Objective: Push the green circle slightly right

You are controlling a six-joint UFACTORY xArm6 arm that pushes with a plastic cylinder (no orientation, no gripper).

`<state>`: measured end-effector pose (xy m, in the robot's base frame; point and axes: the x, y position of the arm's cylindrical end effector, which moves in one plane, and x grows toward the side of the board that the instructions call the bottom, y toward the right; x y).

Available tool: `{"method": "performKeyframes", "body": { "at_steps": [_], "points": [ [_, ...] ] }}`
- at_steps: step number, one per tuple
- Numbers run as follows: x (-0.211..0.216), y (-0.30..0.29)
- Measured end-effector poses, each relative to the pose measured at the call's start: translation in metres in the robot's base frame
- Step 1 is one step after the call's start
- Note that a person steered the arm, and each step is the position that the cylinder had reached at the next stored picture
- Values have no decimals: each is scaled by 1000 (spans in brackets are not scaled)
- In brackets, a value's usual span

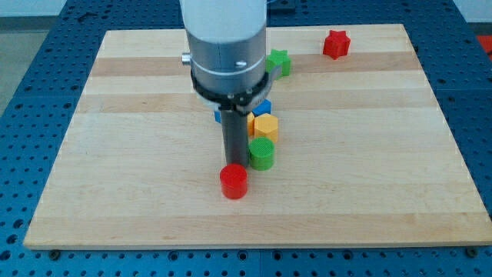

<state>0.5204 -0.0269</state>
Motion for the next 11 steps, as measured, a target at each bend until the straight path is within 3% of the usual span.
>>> {"method": "performKeyframes", "body": {
  "at_steps": [2, 3, 5, 6, 7, 9, 10, 11],
  "points": [
    [30, 10],
    [1, -9],
    [-8, -11],
    [-5, 53],
    [-3, 71],
    [5, 68],
    [8, 19],
    [6, 8]
  ]
}}
